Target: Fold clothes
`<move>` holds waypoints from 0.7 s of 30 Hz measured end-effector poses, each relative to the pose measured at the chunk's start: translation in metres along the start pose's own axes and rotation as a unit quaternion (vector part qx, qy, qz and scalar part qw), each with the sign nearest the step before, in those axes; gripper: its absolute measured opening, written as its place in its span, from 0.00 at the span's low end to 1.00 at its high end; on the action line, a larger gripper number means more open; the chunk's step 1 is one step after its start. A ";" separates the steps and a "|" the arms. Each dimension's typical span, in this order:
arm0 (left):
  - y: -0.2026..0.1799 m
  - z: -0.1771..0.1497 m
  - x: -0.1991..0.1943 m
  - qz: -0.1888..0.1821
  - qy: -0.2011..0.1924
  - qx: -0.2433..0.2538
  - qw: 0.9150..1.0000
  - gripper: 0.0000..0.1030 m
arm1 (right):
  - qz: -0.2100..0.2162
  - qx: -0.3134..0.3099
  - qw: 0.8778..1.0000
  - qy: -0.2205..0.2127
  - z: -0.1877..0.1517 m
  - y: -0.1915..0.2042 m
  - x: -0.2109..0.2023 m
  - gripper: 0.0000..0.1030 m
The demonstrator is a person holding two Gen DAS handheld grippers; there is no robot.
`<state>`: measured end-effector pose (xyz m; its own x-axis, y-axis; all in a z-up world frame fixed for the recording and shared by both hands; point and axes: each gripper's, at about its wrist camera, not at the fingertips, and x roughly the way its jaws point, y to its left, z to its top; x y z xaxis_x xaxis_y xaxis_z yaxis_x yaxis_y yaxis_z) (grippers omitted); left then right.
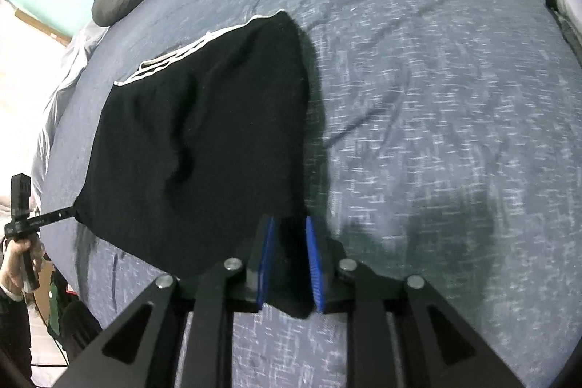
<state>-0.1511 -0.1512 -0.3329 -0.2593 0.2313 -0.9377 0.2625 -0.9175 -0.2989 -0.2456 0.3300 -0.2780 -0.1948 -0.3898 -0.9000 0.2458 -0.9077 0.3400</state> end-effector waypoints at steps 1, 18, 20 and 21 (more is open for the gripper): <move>0.002 0.002 -0.002 0.002 -0.006 -0.002 1.000 0.16 | 0.000 -0.003 1.000 0.002 0.001 0.001 0.003 0.18; 0.010 0.072 0.015 -0.034 -0.055 -0.004 0.998 0.31 | -0.020 0.013 1.000 -0.018 0.041 -0.001 0.019 0.39; 0.011 0.076 0.018 -0.036 -0.059 -0.005 0.998 0.31 | -0.019 0.014 1.000 -0.019 0.045 -0.003 0.024 0.39; 0.012 0.078 0.020 -0.038 -0.058 -0.005 0.998 0.31 | -0.019 0.016 0.999 -0.021 0.047 -0.004 0.026 0.39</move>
<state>-0.2253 -0.1826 -0.3420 -0.3853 0.2607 -0.8852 0.2472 -0.8950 -0.3712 -0.2962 0.3165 -0.2905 -0.2426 -0.3600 -0.9009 0.2072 -0.9264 0.3145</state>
